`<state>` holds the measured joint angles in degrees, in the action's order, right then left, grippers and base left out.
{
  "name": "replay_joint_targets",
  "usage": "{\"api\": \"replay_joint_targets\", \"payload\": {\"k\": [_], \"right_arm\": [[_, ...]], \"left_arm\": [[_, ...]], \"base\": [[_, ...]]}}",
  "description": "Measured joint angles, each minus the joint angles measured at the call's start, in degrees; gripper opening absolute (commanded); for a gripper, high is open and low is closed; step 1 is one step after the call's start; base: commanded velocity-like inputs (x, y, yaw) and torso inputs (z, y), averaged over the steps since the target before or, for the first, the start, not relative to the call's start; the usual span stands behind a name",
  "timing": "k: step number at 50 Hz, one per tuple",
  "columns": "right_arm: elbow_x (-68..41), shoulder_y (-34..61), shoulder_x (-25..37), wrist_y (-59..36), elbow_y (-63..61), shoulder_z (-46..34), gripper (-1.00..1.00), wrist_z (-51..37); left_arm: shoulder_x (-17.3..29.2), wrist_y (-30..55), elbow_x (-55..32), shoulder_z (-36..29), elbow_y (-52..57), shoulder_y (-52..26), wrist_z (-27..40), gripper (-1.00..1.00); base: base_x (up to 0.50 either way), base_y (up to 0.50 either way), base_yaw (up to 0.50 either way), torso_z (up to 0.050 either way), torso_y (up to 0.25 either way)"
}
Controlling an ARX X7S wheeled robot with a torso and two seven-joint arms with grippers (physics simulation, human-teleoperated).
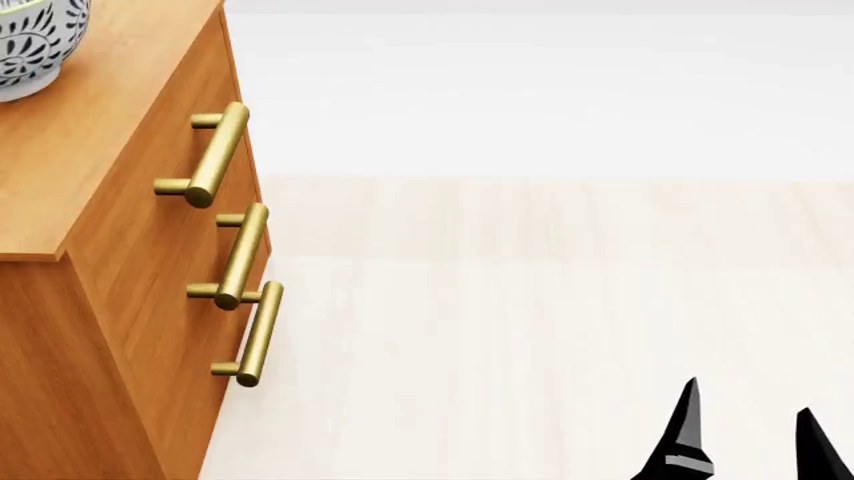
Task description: Put the bowl on top of the cabinet.
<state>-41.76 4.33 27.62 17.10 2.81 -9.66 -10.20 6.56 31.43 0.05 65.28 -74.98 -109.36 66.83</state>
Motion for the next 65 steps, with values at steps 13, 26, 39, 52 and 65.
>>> {"api": "replay_joint_targets", "payload": {"k": [13,26,39,52,65], "right_arm": [[0.0,-0.2,0.1,0.1,-0.3,-0.1,1.00,0.0],[0.2,-0.7,0.2,0.2,-1.1,-0.3,1.00,0.0],[0.2,-1.5,0.5,0.7,-2.1,-0.2,1.00,0.0],[0.1,-2.0,0.6,0.9,-2.6,-0.1,1.00,0.0],[0.0,-2.1,0.6,1.0,-2.7,-0.1,1.00,0.0]], "left_arm": [[-0.2,0.1,0.1,-0.6,0.0,-0.8,0.4,1.00],[-1.6,1.1,0.9,-3.4,0.0,-4.3,0.4,1.00],[-4.2,2.3,2.2,-9.2,0.0,-8.4,0.2,1.00],[-5.9,3.8,-2.6,-19.8,0.0,-10.7,-0.4,1.00],[-6.4,3.3,-29.5,-50.3,0.0,-10.9,2.0,1.00]], "base": [[0.00,0.00,0.00,0.000,0.000],[0.00,0.00,0.00,0.000,0.000],[0.00,0.00,0.00,0.000,0.000],[0.00,0.00,0.00,0.000,0.000],[0.00,0.00,0.00,0.000,0.000]]}}
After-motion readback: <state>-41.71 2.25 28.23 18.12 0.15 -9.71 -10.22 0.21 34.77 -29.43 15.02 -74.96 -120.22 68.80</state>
